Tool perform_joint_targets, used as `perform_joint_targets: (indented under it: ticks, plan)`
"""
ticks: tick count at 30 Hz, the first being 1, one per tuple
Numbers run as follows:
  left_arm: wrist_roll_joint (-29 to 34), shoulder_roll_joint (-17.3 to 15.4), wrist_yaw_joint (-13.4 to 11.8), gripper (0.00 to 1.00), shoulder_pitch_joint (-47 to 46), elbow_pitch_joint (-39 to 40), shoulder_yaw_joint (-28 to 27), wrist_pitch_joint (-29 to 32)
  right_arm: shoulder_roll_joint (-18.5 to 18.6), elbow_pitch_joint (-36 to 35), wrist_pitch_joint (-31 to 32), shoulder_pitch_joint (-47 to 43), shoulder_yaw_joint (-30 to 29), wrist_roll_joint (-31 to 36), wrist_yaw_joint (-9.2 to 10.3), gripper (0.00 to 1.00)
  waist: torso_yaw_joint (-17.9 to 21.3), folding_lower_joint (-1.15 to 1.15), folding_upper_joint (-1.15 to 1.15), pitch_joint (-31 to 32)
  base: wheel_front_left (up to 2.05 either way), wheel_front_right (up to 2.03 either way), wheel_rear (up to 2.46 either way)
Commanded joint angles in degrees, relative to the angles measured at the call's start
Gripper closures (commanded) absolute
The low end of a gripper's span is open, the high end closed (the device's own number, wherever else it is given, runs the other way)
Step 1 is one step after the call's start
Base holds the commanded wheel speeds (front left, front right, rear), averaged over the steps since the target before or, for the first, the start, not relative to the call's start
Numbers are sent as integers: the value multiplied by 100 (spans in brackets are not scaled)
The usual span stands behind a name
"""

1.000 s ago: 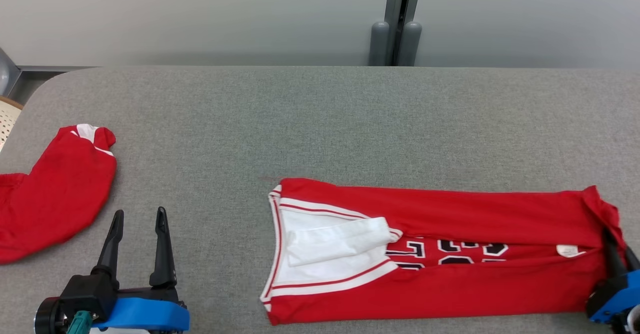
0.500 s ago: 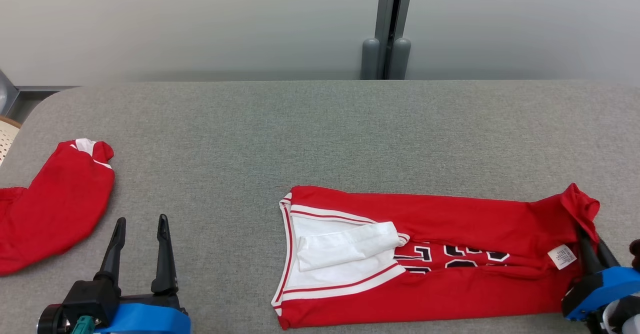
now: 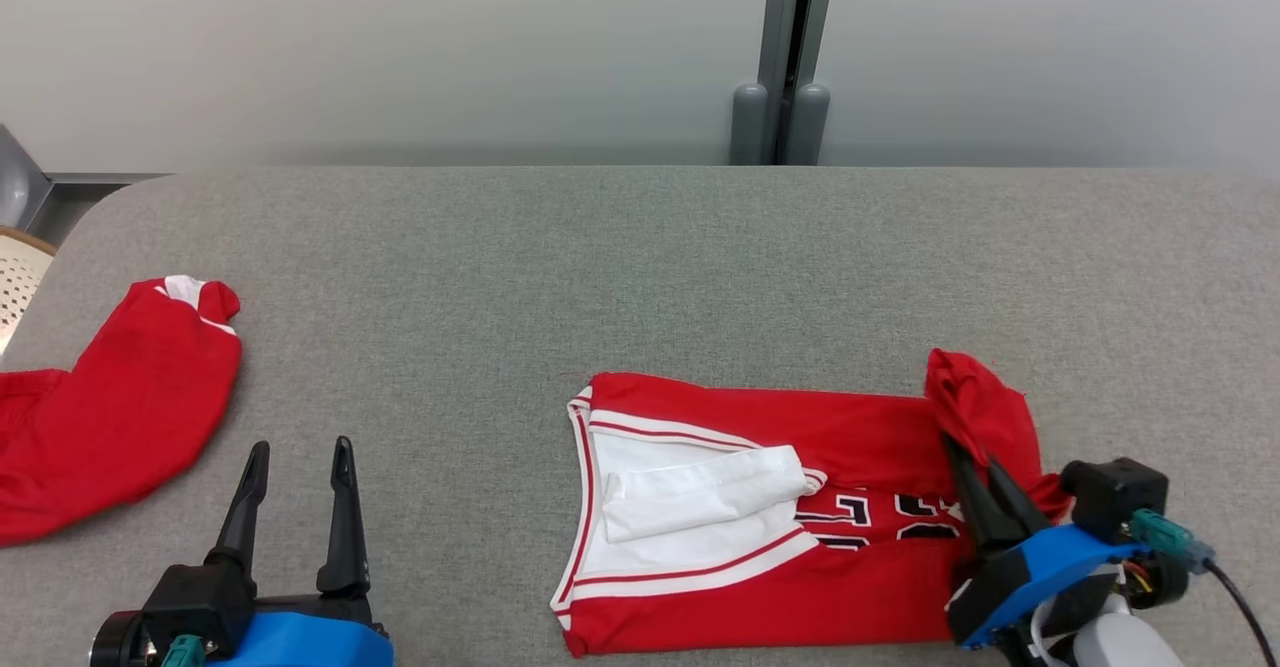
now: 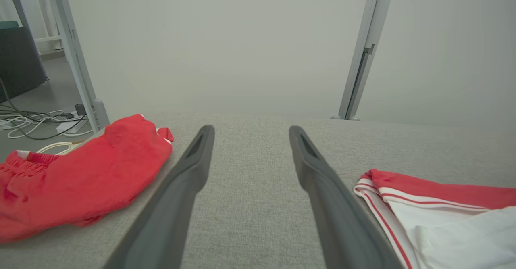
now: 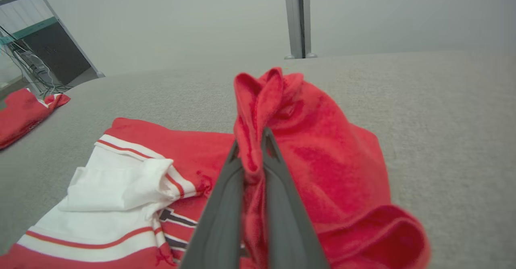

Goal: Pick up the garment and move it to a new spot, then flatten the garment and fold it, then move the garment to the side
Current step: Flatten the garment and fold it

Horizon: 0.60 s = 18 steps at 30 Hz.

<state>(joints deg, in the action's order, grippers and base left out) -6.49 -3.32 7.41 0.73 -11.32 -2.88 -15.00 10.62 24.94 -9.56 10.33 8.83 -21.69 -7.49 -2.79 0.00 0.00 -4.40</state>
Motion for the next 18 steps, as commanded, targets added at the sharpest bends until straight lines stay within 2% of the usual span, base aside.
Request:
perform_joint_targets:
  ticks: [1,8,18]
  plan:
    - [-27,-22,12,0,-77,-12,24,-26,-95,-114,43,68,145,-12,-1,100,-38,0,0,-16,0,0,0]
    - [-48,-43,12,0,-133,-27,76,-26,-412,-249,116,298,813,-54,-1,100,-200,0,0,-69,0,0,0]
    - [-103,-25,12,0,-314,-110,188,-26,-675,116,9,854,1751,-193,-1,100,-422,0,0,-215,0,0,0]
